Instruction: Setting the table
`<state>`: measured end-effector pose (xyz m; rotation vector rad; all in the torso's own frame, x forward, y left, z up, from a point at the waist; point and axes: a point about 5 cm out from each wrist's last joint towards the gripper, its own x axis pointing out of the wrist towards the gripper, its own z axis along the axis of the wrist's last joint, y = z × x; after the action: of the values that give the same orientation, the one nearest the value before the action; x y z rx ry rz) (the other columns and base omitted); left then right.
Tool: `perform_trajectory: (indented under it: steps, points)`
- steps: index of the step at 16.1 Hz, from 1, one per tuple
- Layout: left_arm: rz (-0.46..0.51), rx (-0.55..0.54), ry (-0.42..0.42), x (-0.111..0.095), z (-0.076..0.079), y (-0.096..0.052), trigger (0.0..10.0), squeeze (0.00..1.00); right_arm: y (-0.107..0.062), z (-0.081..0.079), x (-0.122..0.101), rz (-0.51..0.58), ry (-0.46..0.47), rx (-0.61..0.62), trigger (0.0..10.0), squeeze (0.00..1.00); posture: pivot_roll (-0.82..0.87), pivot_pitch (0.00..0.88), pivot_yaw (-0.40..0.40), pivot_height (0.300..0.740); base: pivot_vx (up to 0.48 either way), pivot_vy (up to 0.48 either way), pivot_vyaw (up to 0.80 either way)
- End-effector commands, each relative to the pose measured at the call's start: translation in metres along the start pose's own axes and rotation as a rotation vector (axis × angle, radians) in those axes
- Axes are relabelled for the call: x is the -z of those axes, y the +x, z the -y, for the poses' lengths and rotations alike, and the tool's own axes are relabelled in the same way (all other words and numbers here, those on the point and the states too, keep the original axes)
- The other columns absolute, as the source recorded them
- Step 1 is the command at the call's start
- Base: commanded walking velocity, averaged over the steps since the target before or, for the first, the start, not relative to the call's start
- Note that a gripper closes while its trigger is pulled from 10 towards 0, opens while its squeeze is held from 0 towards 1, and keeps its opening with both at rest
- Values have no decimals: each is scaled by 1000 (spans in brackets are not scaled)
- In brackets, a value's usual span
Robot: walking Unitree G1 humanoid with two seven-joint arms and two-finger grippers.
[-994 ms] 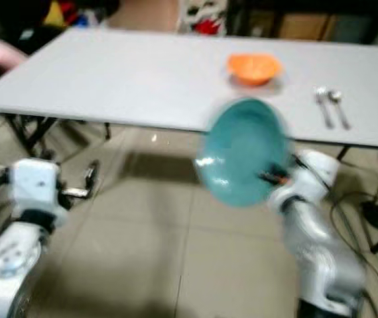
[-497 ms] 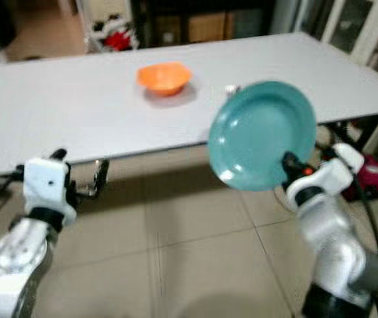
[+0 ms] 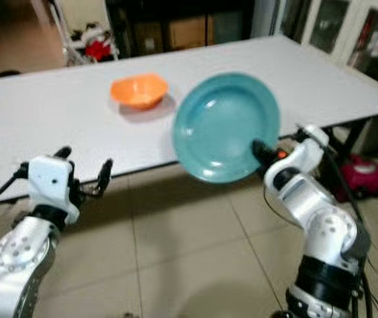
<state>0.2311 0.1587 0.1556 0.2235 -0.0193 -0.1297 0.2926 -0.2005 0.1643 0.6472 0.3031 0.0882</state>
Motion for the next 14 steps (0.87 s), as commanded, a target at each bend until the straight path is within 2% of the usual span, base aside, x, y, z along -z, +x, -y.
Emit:
perform_trajectory:
  steps: [1, 5, 8, 10, 11, 14]
  points:
    - [1, -22, 12, -1, -7, 1, 10000, 0, 8, -18, 3, -44, 23, -62, 10000, 0, -94, 0, 42, 740, 349, 0, 0]
    - [-1, -8, 8, -1, -5, 1, 10000, 0, 15, -17, 7, -90, 56, -55, 10000, 0, -96, 0, 44, 740, 348, 0, 0]
    - [-6, -1, 6, 0, -3, 0, 10000, 0, 14, -9, 20, -212, 80, -11, 10000, 0, -96, 0, 39, 740, 354, 0, 0]
    - [-11, 3, 3, 1, -3, -2, 10000, 0, 13, -6, 31, -295, 153, -20, 10000, 0, -96, 0, 39, 740, 351, 0, 0]
    - [-16, 18, 3, 1, -2, -2, 10000, 0, 14, -8, 36, -325, 223, -46, 10000, 0, -94, 0, 38, 740, 352, 0, 0]
    - [-30, 56, 0, 3, 3, -3, 10000, 0, 18, -10, 40, -366, 316, -58, 10000, 0, -92, 0, 38, 740, 352, 0, 0]
